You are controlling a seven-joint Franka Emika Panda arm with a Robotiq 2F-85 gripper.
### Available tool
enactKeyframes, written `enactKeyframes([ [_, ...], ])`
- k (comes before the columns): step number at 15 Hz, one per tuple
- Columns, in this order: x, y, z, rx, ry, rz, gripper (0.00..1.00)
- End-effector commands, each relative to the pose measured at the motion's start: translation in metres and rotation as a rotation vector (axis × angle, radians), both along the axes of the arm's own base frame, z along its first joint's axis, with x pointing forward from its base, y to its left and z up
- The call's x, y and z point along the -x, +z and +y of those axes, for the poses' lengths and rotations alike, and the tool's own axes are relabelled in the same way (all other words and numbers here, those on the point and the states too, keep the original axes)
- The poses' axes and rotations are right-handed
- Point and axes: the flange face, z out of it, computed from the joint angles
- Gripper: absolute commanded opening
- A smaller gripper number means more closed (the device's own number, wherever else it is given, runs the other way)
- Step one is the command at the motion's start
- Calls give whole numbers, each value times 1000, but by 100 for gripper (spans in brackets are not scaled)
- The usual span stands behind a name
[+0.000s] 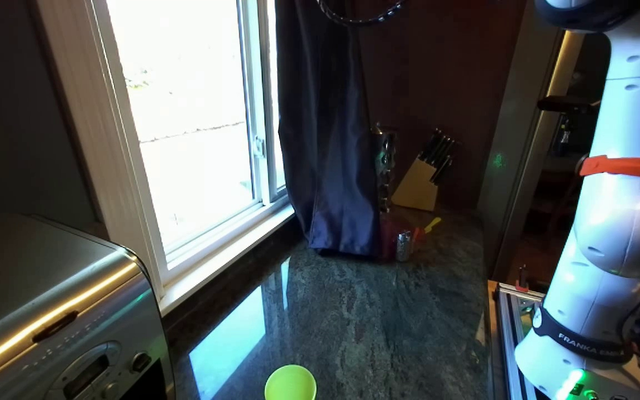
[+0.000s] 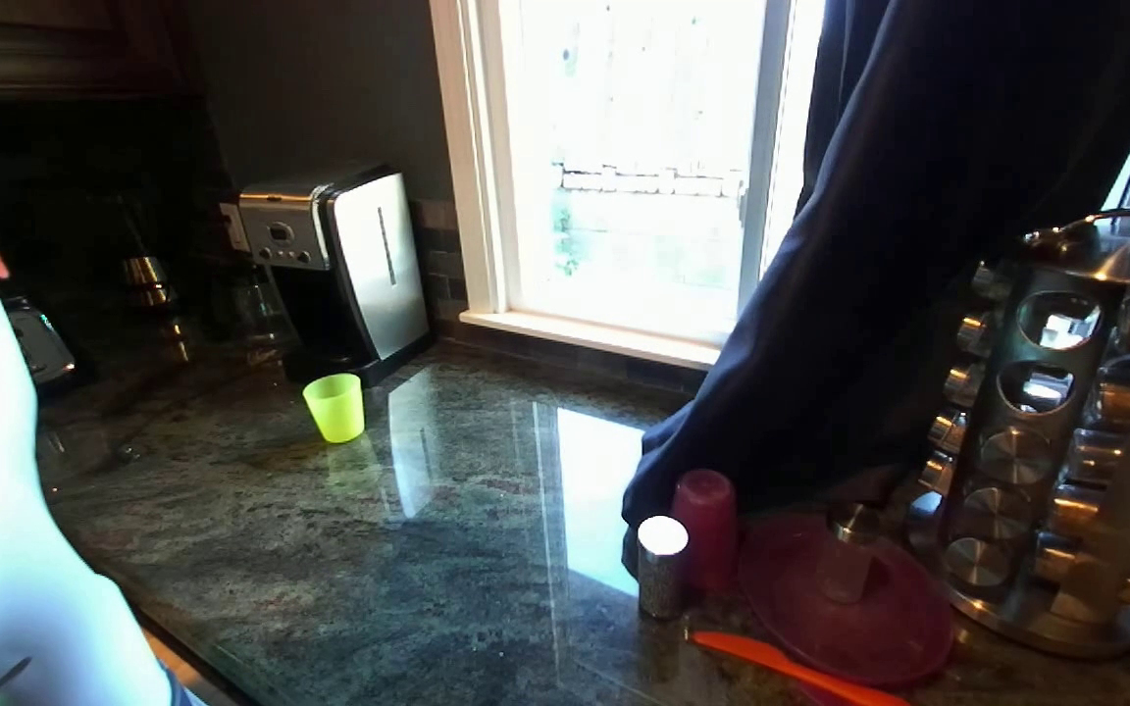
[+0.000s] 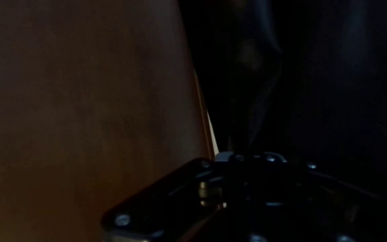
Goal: Pull the curtain to the right
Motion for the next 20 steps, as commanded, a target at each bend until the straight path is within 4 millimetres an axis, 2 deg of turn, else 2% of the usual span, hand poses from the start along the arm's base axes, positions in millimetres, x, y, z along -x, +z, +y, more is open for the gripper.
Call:
enactKeyframes([
  [1, -30, -26, -41, 2, -185, 34, 1],
  [4, -36, -35, -66, -14, -301, 59, 1],
  [7, -32, -35, -87, -23, -410, 53, 1],
  [13, -4, -42, -138, -2, -624, 45, 1],
  [17, -4, -50, -144, 24, -693, 41, 1],
  [20, -14, -54, -126, 32, -728, 42, 1],
])
